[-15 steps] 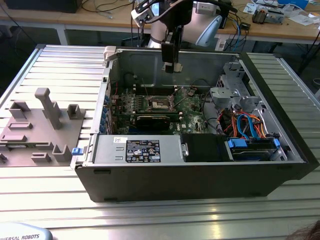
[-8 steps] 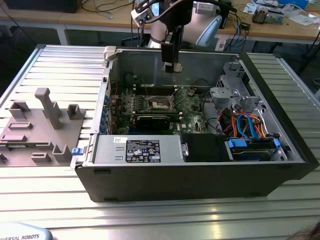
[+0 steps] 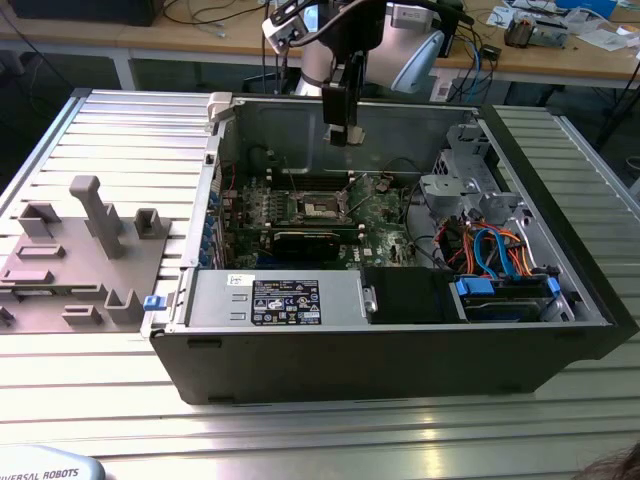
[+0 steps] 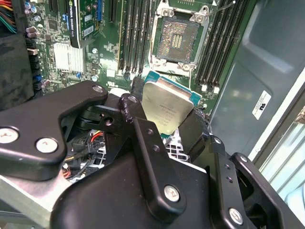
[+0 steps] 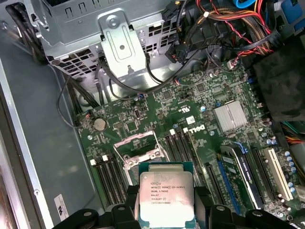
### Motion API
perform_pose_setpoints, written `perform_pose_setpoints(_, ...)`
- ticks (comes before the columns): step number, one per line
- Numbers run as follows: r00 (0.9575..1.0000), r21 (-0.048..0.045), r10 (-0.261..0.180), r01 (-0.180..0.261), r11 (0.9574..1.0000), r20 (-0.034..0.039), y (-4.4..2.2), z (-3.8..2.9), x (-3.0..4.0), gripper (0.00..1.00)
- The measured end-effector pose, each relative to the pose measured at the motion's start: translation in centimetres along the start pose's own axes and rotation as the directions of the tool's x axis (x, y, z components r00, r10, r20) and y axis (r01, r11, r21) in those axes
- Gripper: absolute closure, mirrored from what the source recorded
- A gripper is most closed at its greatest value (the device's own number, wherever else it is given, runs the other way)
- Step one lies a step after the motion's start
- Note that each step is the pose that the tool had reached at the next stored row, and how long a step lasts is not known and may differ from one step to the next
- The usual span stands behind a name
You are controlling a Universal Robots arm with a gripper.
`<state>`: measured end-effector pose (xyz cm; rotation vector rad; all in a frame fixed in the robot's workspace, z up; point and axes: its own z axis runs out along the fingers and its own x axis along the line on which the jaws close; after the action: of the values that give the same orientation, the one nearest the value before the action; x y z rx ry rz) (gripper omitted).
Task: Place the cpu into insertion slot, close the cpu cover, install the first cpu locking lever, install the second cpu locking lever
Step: 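Place the cpu into insertion slot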
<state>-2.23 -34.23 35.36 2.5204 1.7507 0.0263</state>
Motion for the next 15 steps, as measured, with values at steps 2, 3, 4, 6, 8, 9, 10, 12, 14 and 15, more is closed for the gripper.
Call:
perform_pose_setpoints(2, 1.0, 0.0001, 0.003, -0.003, 1.0, 0.0002, 0.0, 0.0, 0.0, 0.46)
perform_pose_setpoints(3, 1.0, 0.0001, 0.004, -0.004, 1.0, 0.0003, 0.0, 0.0, 0.0, 0.46)
perform_pose_setpoints(4, 1.0, 0.0001, 0.005, -0.005, 1.0, 0.0004, 0.0, 0.0, 0.0, 0.46)
perform_pose_setpoints(6, 1.0, 0.0002, 0.007, -0.007, 1.0, 0.0005, 0.0, 0.0, 0.0, 0.46)
perform_pose_setpoints(8, 1.0, 0.0002, 0.009, -0.009, 1.0, 0.0007, 0.0, 0.0, 0.0, 0.46)
perform_pose_setpoints(9, 1.0, 0.0002, 0.01, -0.01, 1.0, 0.0007, 0.0, 0.0, 0.0, 0.46)
perform_pose_setpoints(10, 0.9999, 0.0003, 0.011, -0.011, 0.9999, 0.0008, 0.0, 0.0, 0.0, 0.46)
perform_pose_setpoints(12, 0.9999, 0.0003, 0.013, -0.013, 0.9999, 0.0009, 0.0, 0.0, 0.0, 0.46)
perform_pose_setpoints(14, 0.9999, 0.0004, 0.015, -0.015, 0.9999, 0.0011, 0.0, 0.0, 0.0, 0.46)
perform_pose_setpoints(15, 0.9999, 0.0004, 0.017, -0.017, 0.9999, 0.0012, 0.0, 0.0, 0.0, 0.46)
